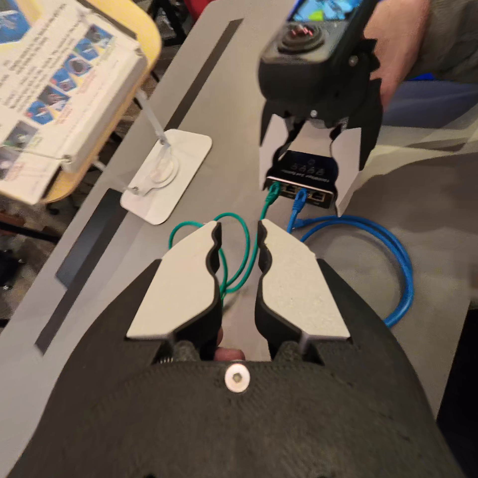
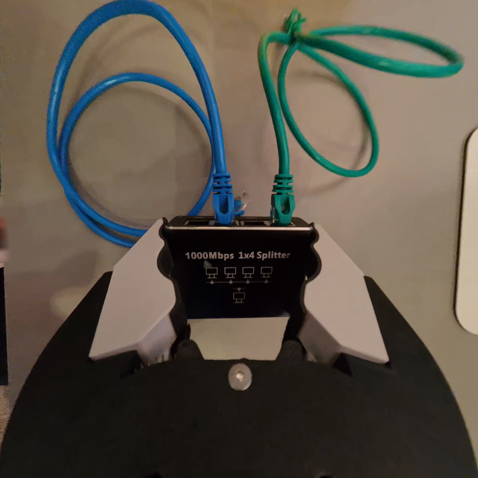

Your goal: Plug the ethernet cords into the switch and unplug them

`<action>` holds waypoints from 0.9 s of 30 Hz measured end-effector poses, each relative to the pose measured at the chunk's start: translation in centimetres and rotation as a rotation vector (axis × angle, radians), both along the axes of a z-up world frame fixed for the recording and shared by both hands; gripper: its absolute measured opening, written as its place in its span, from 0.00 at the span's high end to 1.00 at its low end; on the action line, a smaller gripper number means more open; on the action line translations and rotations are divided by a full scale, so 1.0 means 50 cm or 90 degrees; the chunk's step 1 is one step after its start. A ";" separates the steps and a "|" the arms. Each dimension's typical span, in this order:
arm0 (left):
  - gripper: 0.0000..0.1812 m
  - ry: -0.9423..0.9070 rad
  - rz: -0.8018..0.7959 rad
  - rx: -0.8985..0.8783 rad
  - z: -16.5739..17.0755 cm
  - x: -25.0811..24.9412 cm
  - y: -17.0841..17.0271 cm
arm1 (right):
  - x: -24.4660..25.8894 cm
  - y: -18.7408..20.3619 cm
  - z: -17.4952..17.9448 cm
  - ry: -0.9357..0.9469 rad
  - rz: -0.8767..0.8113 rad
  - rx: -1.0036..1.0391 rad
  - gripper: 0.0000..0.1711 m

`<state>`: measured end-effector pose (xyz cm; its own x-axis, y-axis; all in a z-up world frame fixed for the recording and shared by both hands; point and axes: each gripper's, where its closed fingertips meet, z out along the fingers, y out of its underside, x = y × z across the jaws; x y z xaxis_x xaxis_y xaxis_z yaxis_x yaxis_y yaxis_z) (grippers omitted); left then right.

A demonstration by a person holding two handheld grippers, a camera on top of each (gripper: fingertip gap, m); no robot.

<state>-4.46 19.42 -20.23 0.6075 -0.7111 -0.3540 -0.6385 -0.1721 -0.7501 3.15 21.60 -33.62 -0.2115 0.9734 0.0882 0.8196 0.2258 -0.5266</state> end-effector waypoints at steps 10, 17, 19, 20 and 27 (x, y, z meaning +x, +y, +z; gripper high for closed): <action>0.85 0.034 0.077 -0.002 0.007 -0.096 -0.053 | 0.019 0.032 -0.082 -0.074 -0.185 -0.030 0.40; 0.81 0.072 0.106 -0.042 -0.020 -0.148 -0.096 | 0.006 0.024 -0.085 -0.063 -0.229 -0.029 0.40; 0.78 0.074 0.131 -0.062 -0.019 -0.188 -0.123 | 0.006 0.015 -0.082 -0.061 -0.218 -0.026 0.37; 0.77 0.081 0.142 -0.073 -0.021 -0.209 -0.142 | 0.007 0.011 -0.079 -0.059 -0.210 -0.021 0.36; 0.70 0.198 0.196 -0.187 -0.112 -0.321 -0.300 | -0.006 0.003 -0.023 0.007 -0.197 -0.003 0.40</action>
